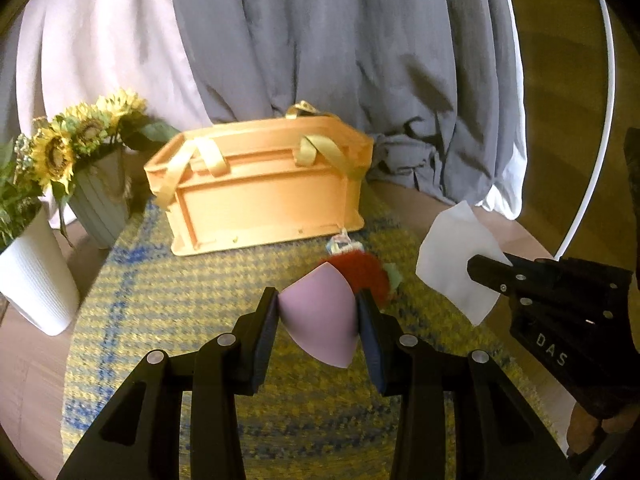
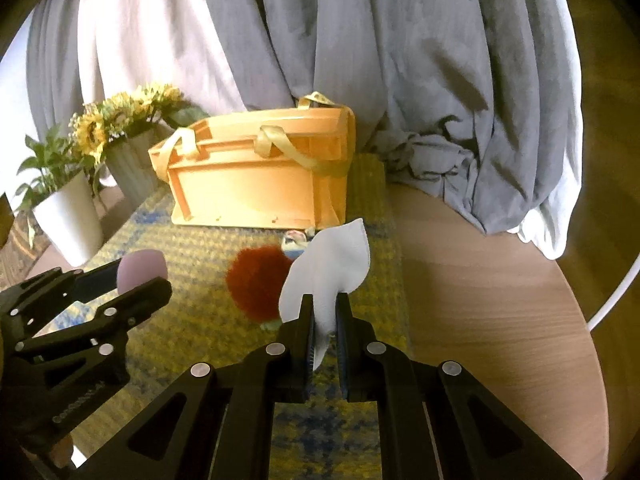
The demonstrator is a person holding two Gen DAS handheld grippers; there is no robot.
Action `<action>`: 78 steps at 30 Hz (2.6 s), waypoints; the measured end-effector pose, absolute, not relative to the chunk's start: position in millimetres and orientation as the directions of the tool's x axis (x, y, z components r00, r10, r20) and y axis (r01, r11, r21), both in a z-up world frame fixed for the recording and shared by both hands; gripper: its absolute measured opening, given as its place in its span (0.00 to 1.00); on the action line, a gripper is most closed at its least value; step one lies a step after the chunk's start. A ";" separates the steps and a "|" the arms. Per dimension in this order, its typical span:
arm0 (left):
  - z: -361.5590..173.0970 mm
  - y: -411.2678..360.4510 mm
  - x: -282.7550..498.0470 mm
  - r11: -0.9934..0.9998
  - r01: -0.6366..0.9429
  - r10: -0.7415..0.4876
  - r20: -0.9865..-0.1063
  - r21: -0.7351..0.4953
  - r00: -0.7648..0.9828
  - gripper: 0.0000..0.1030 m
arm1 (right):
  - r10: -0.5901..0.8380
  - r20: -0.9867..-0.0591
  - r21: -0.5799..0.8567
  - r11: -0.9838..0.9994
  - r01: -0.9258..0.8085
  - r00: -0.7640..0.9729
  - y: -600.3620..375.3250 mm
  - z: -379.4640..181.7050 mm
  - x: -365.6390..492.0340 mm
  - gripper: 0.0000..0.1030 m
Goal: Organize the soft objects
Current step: 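Carry the pink sponge with the left tool while the right tool carries the tissue over the crate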
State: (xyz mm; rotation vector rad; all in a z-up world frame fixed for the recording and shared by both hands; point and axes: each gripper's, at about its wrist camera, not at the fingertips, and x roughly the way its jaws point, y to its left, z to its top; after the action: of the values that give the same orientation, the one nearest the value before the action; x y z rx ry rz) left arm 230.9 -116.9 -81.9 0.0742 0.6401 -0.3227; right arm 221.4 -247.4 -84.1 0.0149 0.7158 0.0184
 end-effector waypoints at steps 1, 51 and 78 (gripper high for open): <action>-79.3 -114.7 229.4 0.948 0.318 -0.274 -0.593 -0.033 0.757 0.37 | 0.022 -0.652 0.021 1.000 -0.011 0.758 -245.5 -81.4 221.0 0.10; 29.6 -30.2 271.6 0.954 0.300 -0.278 -0.306 0.026 0.911 0.37 | 0.009 -0.386 0.055 0.998 0.013 0.922 -168.6 22.7 253.6 0.10; 45.7 -23.1 360.5 0.967 0.256 -0.246 -0.241 0.013 0.939 0.37 | 0.022 -0.332 0.024 1.000 -0.015 0.943 -157.9 35.8 340.0 0.10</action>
State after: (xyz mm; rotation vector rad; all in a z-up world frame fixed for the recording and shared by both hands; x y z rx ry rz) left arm 360.5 -23.1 45.7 0.0442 0.2404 -0.2562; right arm 340.0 -157.9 35.8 0.0210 0.3382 0.0192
